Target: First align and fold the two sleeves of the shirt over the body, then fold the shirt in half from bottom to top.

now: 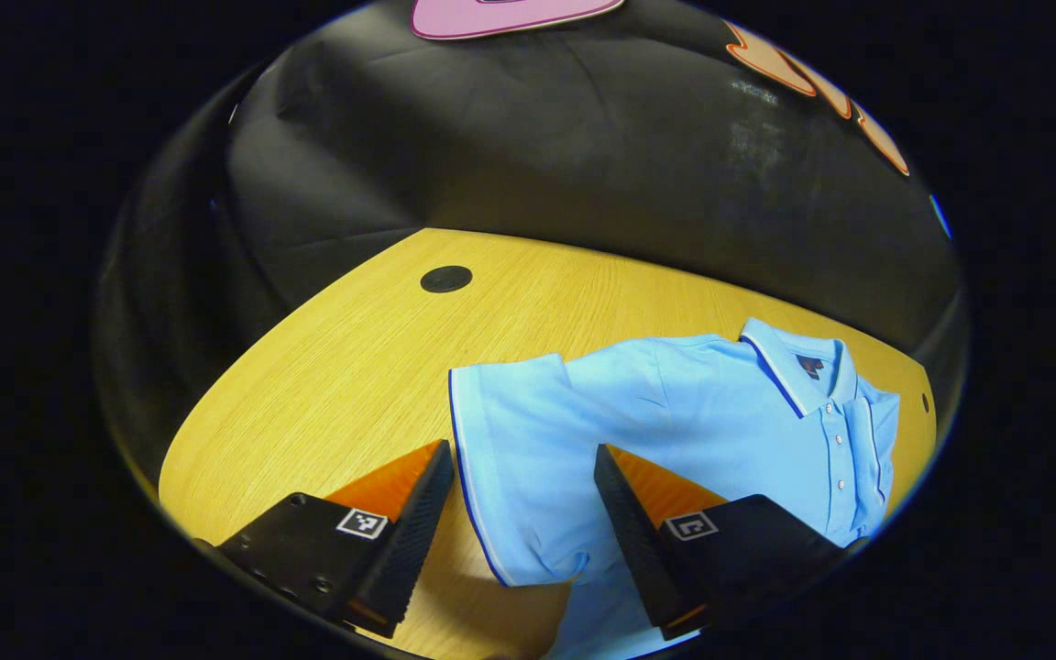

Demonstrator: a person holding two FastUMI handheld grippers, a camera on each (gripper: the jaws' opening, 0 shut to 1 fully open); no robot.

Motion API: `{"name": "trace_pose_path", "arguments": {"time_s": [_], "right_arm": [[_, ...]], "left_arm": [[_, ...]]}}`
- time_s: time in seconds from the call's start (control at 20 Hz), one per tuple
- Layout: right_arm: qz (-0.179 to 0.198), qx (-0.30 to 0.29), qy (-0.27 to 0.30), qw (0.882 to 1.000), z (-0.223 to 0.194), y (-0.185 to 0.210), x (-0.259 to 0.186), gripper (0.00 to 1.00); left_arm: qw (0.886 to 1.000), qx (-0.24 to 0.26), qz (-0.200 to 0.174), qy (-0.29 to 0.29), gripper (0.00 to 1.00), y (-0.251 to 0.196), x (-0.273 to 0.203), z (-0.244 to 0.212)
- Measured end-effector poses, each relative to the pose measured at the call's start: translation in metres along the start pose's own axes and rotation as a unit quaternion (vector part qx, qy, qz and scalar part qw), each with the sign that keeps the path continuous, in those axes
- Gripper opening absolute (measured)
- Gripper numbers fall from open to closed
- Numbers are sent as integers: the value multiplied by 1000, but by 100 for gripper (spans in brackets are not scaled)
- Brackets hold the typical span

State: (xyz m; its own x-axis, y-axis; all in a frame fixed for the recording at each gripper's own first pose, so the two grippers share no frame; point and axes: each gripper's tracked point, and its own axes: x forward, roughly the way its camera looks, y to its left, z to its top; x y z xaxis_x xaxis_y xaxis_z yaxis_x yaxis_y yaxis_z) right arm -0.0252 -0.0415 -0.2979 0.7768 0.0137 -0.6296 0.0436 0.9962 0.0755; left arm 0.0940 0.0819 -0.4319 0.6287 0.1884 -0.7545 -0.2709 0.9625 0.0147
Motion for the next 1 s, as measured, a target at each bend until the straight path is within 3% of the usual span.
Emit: {"name": "trace_pose_path", "arguments": {"time_s": [0.15, 0.2, 0.25, 0.35, 0.4, 0.5, 0.7, 0.85, 1.0], "right_arm": [[2, -1, 2, 1000, -2, -1, 0, 98], [3, -2, 2, 1000, -2, -1, 0, 94], [4, -3, 1, 1000, -3, -1, 0, 94], [5, -4, 0, 1000, -3, 0, -1, 98], [7, -5, 0, 1000, -3, 0, -1, 94], [10, -8, -1, 1000, -3, -2, -3, 94], [17, 3, -1, 1000, -4, -4, -3, 94], [16, -2, -3, 1000, -4, -13, -8, 98], [10, 3, -3, 1000, -3, -29, -12, 94]], "left_arm": [[1000, 1, -21, 6, 44, -16, 0, -3], [1000, 2, -31, 6, 37, -23, 2, -2], [1000, 7, -29, 6, 15, -24, 1, -1], [1000, 25, -16, 6, 0, -26, 3, 1], [999, 37, -18, 7, 0, -31, 3, 1], [997, 46, -59, 1, 0, -58, -5, 10], [990, 96, -96, -37, 0, -108, -21, 39], [986, 118, -113, -43, 0, -138, -27, 44], [983, 126, -125, -37, 0, -165, -29, 35]]}}
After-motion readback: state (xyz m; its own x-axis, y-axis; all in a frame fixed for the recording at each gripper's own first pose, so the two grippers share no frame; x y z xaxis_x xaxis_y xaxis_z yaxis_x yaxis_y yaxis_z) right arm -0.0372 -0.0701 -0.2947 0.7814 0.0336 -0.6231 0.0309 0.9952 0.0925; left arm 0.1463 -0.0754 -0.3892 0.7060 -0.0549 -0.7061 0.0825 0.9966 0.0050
